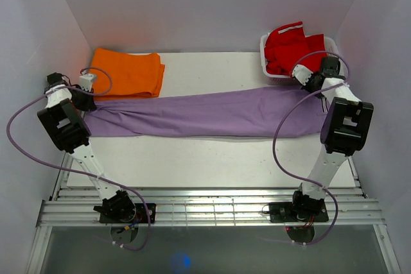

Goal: Fold and stack the trousers
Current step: Fold the trousers

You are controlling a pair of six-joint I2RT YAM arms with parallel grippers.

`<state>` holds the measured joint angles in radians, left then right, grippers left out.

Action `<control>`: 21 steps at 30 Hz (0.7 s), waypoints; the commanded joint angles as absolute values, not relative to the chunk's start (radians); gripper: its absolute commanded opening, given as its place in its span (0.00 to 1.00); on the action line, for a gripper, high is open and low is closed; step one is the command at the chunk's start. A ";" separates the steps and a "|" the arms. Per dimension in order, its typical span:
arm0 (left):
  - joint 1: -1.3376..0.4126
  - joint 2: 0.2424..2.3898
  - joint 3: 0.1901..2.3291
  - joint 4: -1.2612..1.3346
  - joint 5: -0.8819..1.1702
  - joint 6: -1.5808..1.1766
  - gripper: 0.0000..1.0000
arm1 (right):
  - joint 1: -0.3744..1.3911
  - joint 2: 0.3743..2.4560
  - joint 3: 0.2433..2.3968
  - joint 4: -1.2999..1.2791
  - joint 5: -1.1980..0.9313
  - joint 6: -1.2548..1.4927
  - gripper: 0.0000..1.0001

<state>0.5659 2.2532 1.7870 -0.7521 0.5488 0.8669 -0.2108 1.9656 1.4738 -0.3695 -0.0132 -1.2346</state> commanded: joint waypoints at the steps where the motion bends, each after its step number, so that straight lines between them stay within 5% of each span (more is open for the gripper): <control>1: 0.569 2.224 1.832 -0.696 0.420 0.731 0.24 | -0.170 1.950 1.485 -0.183 0.106 -1.123 0.22; 3: 0.572 2.197 1.824 -0.696 0.414 0.712 0.57 | -0.170 1.942 1.515 -0.208 0.130 -1.086 0.37; 5: 0.572 2.122 1.775 -0.703 0.420 0.722 0.88 | -0.187 1.896 1.542 -0.284 0.112 -1.069 0.70; 7: 0.572 2.077 1.753 -0.744 0.440 0.753 0.98 | -0.210 1.855 1.533 -0.377 0.071 -1.086 0.93; 12: 0.561 1.945 1.730 -0.893 0.543 0.784 0.98 | -0.248 1.717 1.494 -0.616 -0.093 -1.132 0.89; 13: 0.552 1.927 1.712 -0.900 0.567 0.784 0.98 | -0.250 1.707 1.488 -0.668 -0.112 -1.140 0.77; 16: 0.479 1.881 1.608 -0.930 0.571 0.813 0.97 | -0.244 1.715 1.448 -0.797 -0.169 -1.129 0.62; 21: 0.396 1.894 1.468 -0.852 0.617 0.718 0.77 | -0.244 1.787 1.358 -0.758 -0.196 -1.056 0.49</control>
